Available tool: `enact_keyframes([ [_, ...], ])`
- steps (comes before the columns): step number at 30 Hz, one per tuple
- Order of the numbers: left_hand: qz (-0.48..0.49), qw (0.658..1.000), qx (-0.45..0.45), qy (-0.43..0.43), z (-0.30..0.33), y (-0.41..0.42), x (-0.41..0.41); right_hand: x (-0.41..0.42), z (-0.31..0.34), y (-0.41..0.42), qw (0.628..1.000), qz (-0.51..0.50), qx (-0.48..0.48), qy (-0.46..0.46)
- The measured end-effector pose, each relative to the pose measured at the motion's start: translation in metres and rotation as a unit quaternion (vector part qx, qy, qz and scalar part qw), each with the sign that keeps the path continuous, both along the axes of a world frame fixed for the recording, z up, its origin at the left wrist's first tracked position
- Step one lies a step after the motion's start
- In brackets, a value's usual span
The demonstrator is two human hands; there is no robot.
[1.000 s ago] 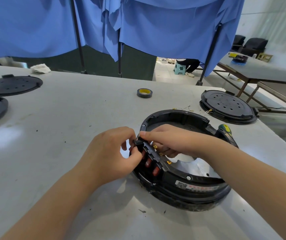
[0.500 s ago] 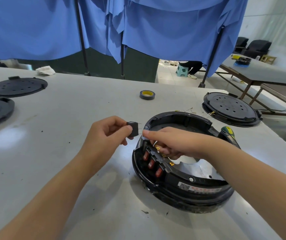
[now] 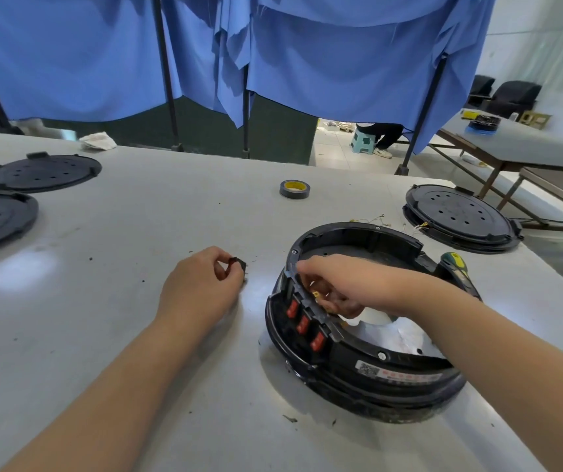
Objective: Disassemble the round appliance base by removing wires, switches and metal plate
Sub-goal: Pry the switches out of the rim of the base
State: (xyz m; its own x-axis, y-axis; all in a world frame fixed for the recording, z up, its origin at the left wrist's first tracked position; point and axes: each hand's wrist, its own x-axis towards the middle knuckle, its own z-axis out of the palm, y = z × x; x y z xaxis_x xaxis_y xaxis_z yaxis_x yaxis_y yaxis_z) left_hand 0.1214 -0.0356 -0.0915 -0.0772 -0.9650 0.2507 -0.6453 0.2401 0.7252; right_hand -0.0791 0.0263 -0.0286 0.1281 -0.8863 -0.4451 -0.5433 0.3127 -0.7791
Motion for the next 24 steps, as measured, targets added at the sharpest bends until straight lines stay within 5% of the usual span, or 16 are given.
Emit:
enact_keyframes([
  [5,0.016,0.995,-0.060,-0.079,-0.001,-0.003,0.001,-0.003,0.001,0.004,0.999,0.028,-0.008,0.034],
  [16,-0.015,0.996,-0.024,-0.083,0.004,0.002,-0.005,0.003,0.015,0.021,0.976,0.091,-0.081,0.180],
  [24,-0.224,0.966,-0.127,0.021,0.027,0.049,-0.013,0.002,0.017,0.024,0.976,0.100,-0.082,0.174],
])
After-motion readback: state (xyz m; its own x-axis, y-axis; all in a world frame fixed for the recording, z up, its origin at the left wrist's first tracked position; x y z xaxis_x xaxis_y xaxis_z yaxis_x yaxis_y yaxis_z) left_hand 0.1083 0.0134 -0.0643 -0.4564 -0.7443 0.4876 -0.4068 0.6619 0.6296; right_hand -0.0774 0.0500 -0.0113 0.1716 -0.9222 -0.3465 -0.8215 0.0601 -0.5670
